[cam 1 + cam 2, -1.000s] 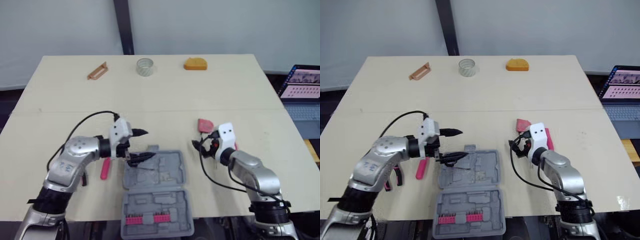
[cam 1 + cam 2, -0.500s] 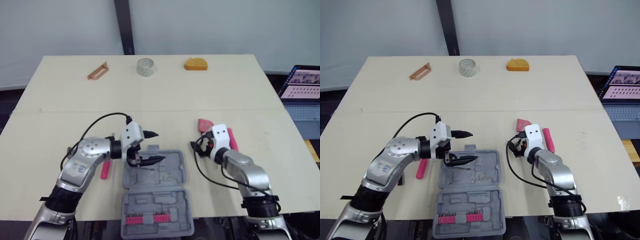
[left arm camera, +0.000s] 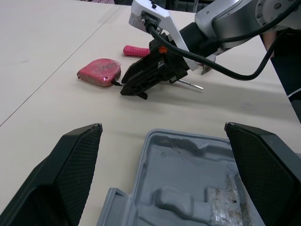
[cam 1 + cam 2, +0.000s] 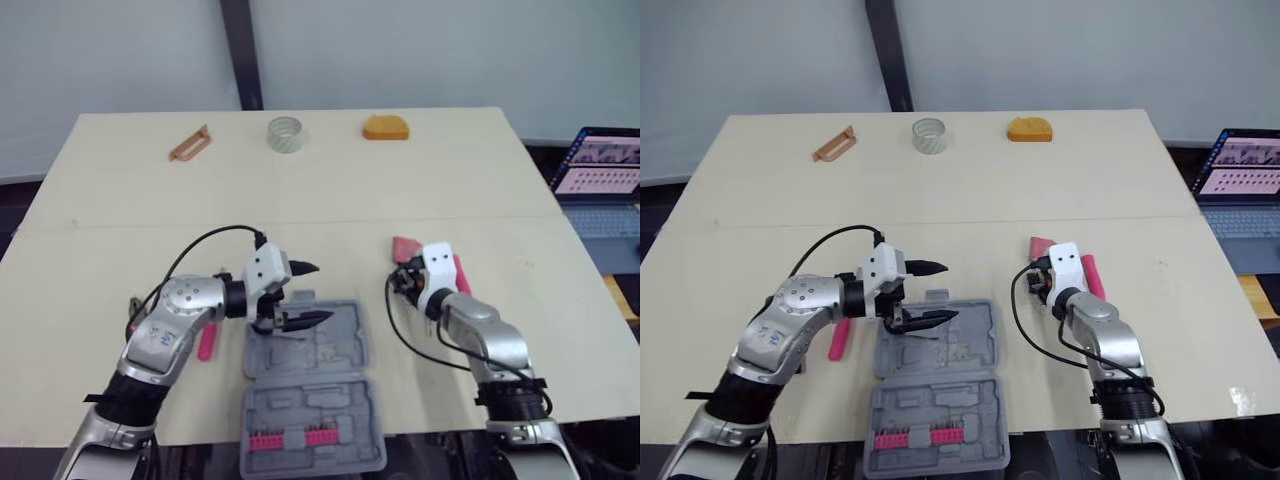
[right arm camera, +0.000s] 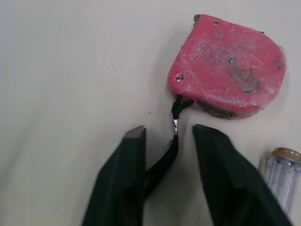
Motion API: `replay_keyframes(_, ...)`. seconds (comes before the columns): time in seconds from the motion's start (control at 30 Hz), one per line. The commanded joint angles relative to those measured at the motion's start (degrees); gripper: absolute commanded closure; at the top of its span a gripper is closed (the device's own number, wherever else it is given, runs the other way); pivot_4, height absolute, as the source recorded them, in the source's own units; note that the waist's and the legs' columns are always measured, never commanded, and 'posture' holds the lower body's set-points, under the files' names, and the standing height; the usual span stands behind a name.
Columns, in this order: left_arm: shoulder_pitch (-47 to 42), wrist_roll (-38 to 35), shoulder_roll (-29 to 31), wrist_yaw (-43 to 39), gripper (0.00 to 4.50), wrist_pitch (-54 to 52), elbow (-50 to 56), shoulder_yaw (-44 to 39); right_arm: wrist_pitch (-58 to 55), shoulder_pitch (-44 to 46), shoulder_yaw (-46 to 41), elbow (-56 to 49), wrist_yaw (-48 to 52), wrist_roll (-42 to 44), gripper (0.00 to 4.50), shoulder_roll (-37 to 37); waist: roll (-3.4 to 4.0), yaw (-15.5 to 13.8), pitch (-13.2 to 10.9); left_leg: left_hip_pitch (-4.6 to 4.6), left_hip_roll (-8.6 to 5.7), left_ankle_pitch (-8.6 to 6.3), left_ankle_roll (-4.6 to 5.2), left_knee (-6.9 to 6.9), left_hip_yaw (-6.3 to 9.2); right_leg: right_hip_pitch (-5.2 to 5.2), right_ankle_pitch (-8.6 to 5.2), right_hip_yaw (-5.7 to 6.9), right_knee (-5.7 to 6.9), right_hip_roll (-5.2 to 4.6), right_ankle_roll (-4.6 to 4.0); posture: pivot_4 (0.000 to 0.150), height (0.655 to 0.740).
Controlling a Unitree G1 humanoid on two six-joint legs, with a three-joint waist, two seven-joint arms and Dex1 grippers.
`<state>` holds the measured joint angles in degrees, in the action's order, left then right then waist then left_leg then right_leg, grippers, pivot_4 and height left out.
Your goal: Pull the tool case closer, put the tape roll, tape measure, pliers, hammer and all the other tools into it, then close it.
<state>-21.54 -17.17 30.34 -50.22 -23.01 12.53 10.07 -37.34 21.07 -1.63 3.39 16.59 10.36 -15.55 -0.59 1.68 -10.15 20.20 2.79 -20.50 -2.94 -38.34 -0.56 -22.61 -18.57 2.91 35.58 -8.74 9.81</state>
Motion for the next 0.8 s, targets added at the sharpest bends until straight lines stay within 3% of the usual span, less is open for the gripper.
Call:
replay_keyframes(0.03, -0.90, 0.37, -0.29, 0.19, 0.00, 0.57, 0.98, 0.04, 0.39, -0.18, -0.41, 0.74, -0.81, -0.22, 4.48, 0.67, 0.00, 0.04, 0.00, 0.00, 0.00, 0.00, 0.00, 0.00, 0.00, 0.00, 0.00, 0.00, 0.00, 0.00, 0.00, 0.150, 0.7400)
replay_keyframes(0.27, -0.88, 0.77, -0.33, -0.61, 0.00, 1.05, 0.24, 0.32, 0.56, -0.55, -0.84, -0.52, 0.56, 0.71, 4.48, 0.98, 0.00, 0.07, 0.00, -0.01, 0.00, 0.00, 0.00, -0.01, 0.01, 0.01, 0.00, 0.00, 0.00, 0.00, 0.00, 0.150, 0.7400)
replay_keyframes(0.8, 2.34, 1.79, 7.11, -11.32, 0.00, 3.66, -1.11, 2.47, -16.30, -19.25, -4.22, -27.89, 3.58, 11.73, 4.48, -1.99, 0.00, -0.37, 0.00, 0.02, 0.00, 0.00, 0.00, 0.03, -0.02, 0.01, 0.00, 0.00, -0.05, 0.00, 0.00, 0.150, 0.7400)
